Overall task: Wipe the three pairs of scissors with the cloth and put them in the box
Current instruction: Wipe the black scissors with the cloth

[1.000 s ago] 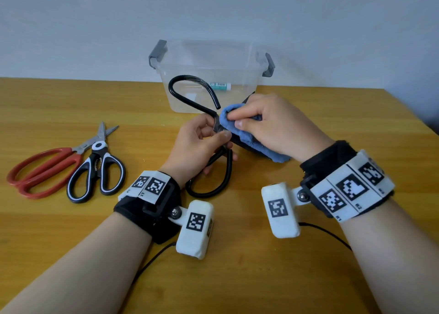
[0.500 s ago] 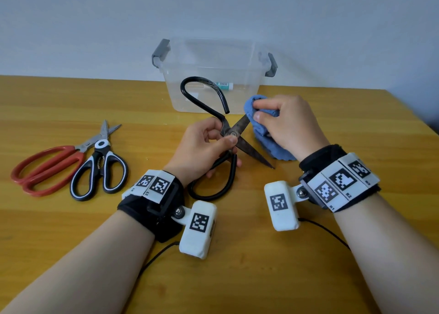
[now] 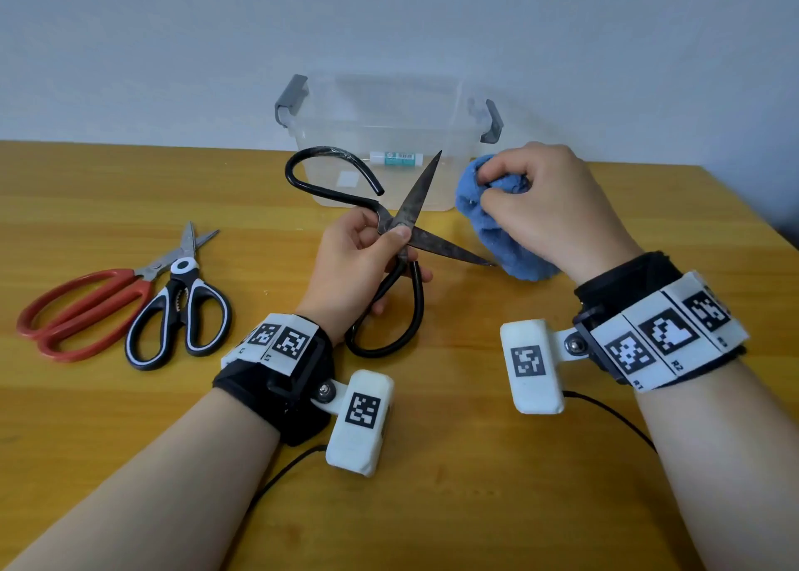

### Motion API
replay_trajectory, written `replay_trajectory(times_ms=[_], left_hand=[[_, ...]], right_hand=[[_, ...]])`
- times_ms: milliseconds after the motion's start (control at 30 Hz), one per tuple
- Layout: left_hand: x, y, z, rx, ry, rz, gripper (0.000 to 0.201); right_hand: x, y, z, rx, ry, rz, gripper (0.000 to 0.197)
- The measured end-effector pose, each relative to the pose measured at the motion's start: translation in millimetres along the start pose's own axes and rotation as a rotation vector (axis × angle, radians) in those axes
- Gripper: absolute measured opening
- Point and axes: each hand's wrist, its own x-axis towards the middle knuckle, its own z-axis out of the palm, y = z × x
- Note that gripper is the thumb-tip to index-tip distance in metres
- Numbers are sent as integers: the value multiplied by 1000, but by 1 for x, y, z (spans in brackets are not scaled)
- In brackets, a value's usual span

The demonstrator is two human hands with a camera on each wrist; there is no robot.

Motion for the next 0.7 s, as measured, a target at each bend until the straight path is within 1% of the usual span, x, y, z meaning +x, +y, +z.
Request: replay_trajectory(times_ms=[67, 200, 333, 433, 533, 633, 700], left_hand=[[0, 0, 0, -4, 5, -1, 16], [0, 2, 0, -16, -8, -15, 16], [1, 1, 0, -13, -34, -25, 18], [0, 1, 0, 45, -62, -12, 19], [0, -1, 0, 102, -88, 20, 22], [0, -2, -1, 127, -119, 43, 23], [1, -3, -2, 136, -132, 51, 25]], right_hand=[[0, -4, 2, -66, -57, -35, 25], [-2, -11, 14, -49, -165, -72, 24], [-4, -10, 25, -95, -153, -68, 7], [-6, -8, 31, -138, -157, -57, 3], [-6, -8, 36, -196, -161, -30, 6], [-6, -9, 37, -207, -198, 3, 11], [-6, -10, 38, -227, -218, 22, 10]])
